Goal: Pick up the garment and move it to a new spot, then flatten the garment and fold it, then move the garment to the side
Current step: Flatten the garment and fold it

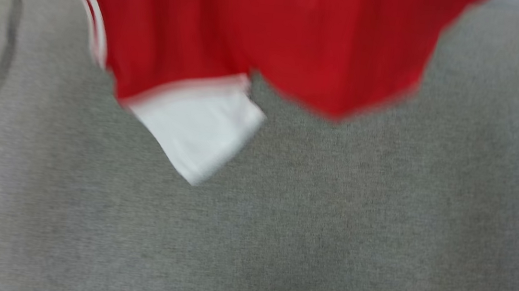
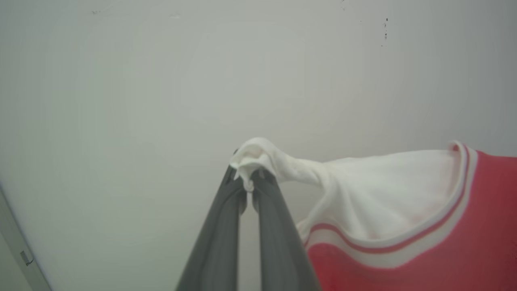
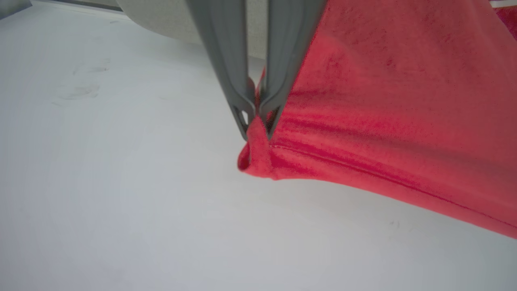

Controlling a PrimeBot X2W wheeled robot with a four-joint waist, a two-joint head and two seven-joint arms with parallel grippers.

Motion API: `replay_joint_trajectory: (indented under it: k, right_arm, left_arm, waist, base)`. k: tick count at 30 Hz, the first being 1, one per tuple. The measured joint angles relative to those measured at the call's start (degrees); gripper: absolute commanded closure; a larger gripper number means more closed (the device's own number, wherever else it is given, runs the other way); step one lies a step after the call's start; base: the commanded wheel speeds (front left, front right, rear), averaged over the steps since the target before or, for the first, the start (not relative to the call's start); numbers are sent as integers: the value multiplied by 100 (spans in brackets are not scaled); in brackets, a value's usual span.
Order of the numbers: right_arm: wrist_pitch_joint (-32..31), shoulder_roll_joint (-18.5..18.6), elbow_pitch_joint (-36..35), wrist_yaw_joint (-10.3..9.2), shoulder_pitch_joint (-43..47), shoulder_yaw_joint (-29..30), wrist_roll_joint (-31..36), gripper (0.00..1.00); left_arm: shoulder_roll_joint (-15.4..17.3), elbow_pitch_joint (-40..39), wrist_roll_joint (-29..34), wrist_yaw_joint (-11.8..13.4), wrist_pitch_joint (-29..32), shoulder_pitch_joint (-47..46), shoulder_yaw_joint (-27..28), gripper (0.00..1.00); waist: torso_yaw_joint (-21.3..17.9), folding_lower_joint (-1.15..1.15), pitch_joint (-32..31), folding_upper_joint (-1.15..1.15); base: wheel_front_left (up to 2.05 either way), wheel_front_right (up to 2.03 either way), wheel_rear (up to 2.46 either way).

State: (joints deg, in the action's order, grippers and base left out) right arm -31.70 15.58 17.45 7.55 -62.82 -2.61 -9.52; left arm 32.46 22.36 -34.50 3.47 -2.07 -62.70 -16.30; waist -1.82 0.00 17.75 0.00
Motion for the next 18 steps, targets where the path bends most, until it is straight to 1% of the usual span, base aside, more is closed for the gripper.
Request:
replay_joint_trajectory:
  k: [5,10,14,18]
  right_arm:
    - [506,-27,30,1,-1042,113,293,100]
    - [903,-63,102,1,-1954,186,497,100]
    - [1080,-70,260,1,-2514,199,579,100]
    - [1249,-59,527,1,-2837,45,632,100]
  left_arm:
    - [205,229,192,-149,-2,-1379,56,100]
    - [358,417,382,-296,-46,-2534,68,100]
    - [383,582,459,-394,-64,-3151,34,100]
    - [371,803,475,-461,-166,-3430,15,100]
  waist:
    - [-105,0,572,0]
    - [-172,0,1241,0]
    - [-190,1,1802,0]
    - [-181,1,2339,0]
  base:
    - [0,0,0]
    - [0,0,0]
    - [0,0,0]
    - [0,0,0]
